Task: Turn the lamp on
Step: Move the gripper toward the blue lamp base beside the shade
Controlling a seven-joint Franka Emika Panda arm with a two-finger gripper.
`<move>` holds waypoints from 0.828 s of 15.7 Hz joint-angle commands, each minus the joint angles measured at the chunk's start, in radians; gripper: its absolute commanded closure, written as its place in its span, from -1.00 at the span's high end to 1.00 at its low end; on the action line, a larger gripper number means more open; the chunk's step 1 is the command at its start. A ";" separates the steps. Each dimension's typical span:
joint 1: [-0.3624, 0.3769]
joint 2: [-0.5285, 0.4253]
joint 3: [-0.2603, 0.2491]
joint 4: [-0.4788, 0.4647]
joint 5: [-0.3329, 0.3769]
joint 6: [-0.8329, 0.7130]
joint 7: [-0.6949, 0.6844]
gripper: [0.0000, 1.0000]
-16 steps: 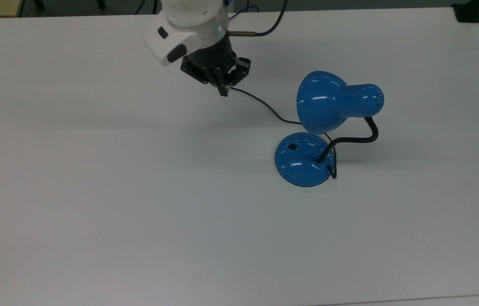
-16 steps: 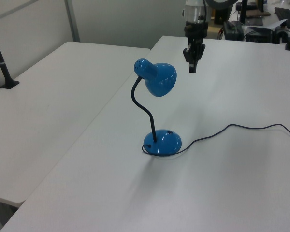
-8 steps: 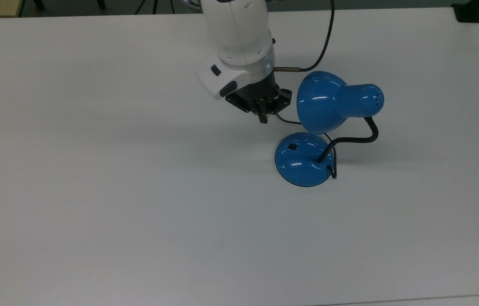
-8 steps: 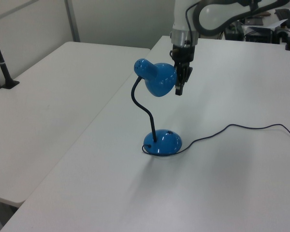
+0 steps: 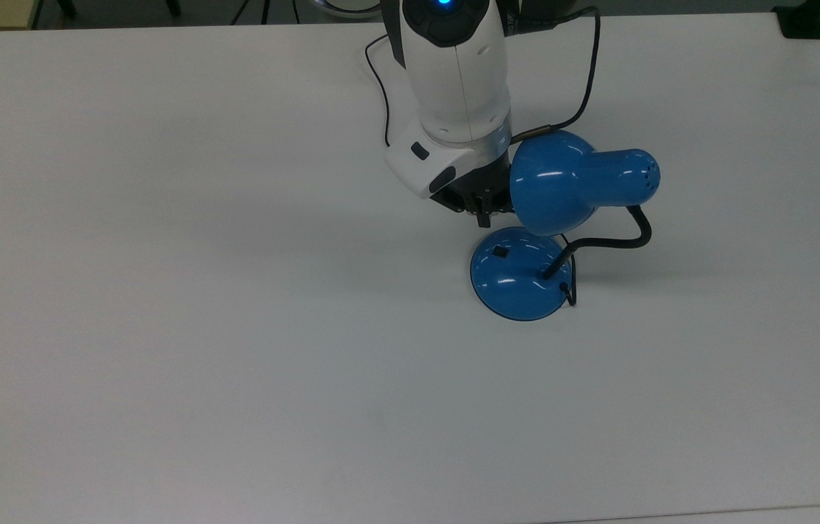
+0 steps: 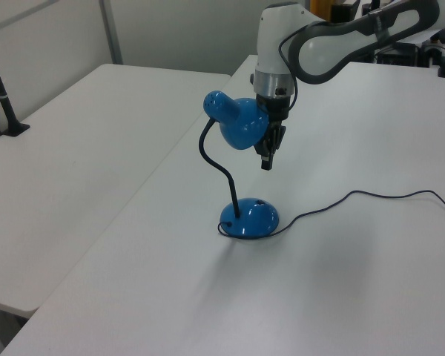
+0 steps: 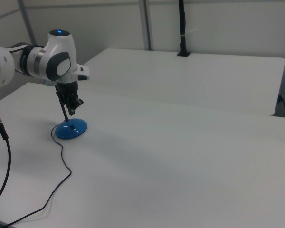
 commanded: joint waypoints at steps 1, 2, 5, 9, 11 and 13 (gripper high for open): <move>0.013 0.003 -0.011 -0.033 0.009 0.024 -0.134 -1.00; 0.013 0.002 -0.011 -0.044 0.007 0.018 -0.206 -1.00; -0.007 -0.016 -0.013 -0.085 0.010 0.012 -0.427 -1.00; -0.017 -0.030 -0.014 -0.099 -0.020 -0.048 -0.711 -0.96; -0.022 -0.032 -0.019 -0.099 -0.055 -0.065 -0.873 -0.95; -0.027 -0.035 -0.045 -0.097 -0.101 -0.092 -1.091 -0.93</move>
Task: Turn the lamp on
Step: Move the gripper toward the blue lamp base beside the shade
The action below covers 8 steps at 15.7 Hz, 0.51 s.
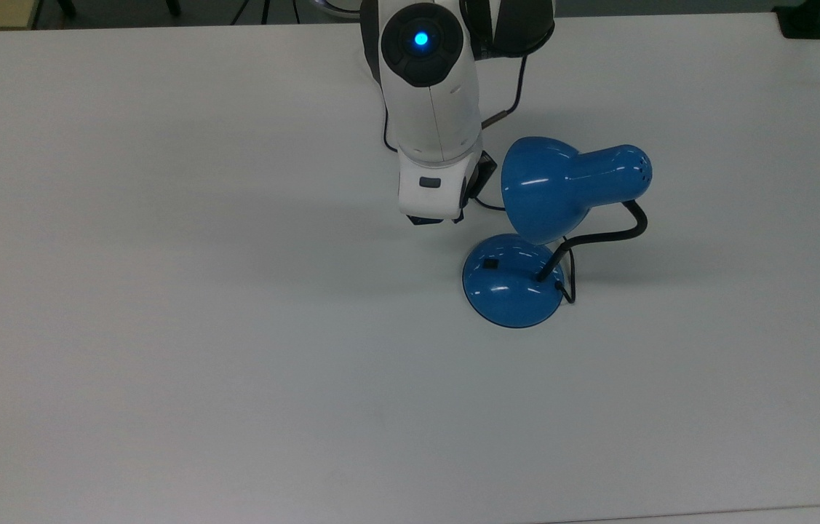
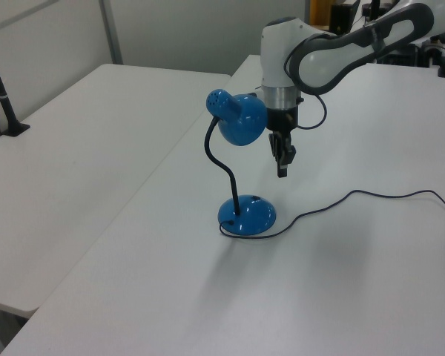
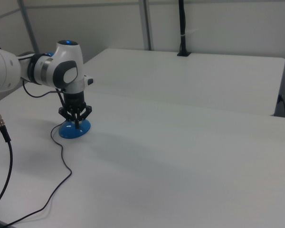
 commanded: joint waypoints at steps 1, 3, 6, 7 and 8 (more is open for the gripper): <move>-0.001 -0.041 -0.041 -0.036 -0.056 -0.037 -0.347 -0.81; -0.001 -0.032 -0.046 -0.033 -0.057 0.001 -0.382 -0.78; -0.001 -0.032 -0.046 -0.033 -0.039 0.083 -0.370 -0.79; -0.001 -0.030 -0.046 -0.033 -0.027 0.088 -0.370 -0.79; 0.001 -0.027 -0.046 -0.035 0.001 0.107 -0.372 -0.80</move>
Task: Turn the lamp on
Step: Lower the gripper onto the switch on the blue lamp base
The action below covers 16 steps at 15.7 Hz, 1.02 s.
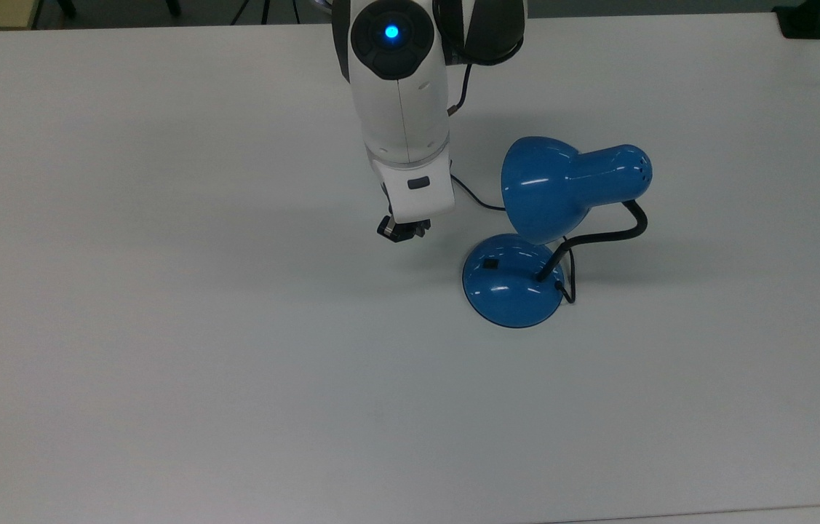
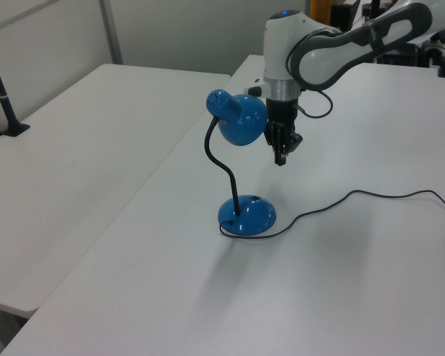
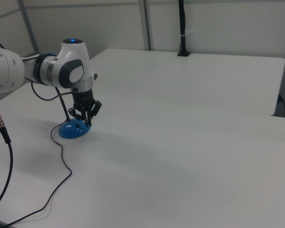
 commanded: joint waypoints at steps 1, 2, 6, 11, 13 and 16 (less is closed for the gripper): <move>0.012 -0.011 -0.005 -0.035 0.067 0.084 -0.029 -0.84; 0.016 -0.004 -0.005 -0.035 0.072 0.105 -0.042 -1.00; 0.019 -0.013 -0.004 -0.033 0.100 0.104 -0.045 -1.00; 0.027 -0.002 -0.004 -0.035 0.104 0.107 -0.048 -1.00; 0.045 0.016 -0.004 -0.038 0.104 0.113 -0.048 -1.00; 0.054 0.030 -0.004 -0.033 0.108 0.116 -0.040 -1.00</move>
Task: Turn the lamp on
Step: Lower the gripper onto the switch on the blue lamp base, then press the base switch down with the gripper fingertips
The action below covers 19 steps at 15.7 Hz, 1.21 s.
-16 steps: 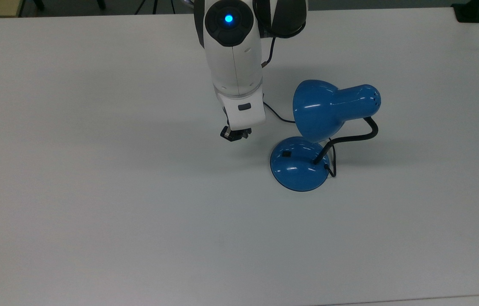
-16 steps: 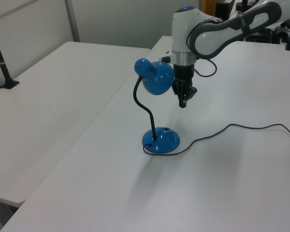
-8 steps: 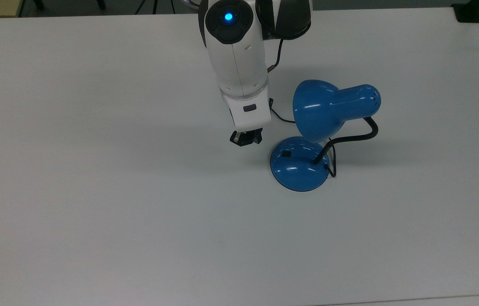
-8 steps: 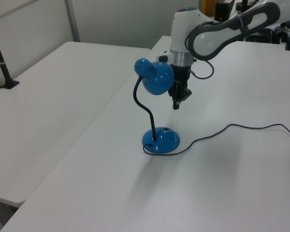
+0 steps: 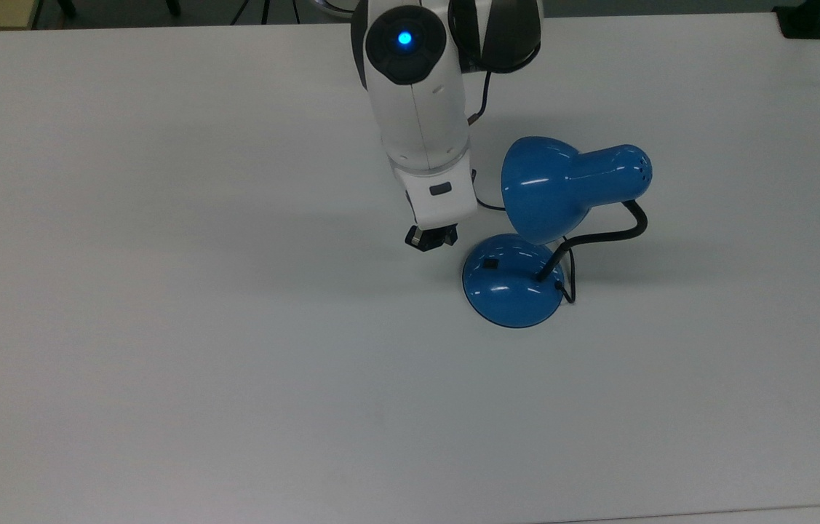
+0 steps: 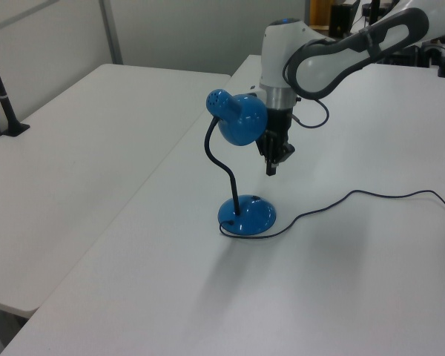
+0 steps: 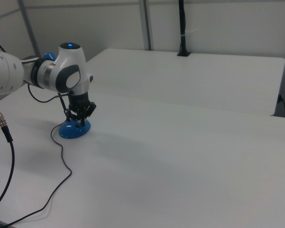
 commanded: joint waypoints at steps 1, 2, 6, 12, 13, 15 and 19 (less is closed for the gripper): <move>0.031 0.006 -0.011 -0.024 0.029 0.050 -0.018 -1.00; 0.038 0.008 -0.011 -0.024 0.029 0.059 -0.014 -1.00; 0.048 0.020 -0.011 -0.021 0.044 0.070 -0.001 -1.00; 0.066 0.043 -0.001 -0.007 0.058 0.147 0.049 -1.00; 0.069 0.052 -0.001 -0.005 0.058 0.153 0.055 -1.00; 0.078 0.055 -0.001 -0.005 0.060 0.156 0.077 -1.00; 0.086 0.069 -0.001 -0.005 0.060 0.195 0.109 -1.00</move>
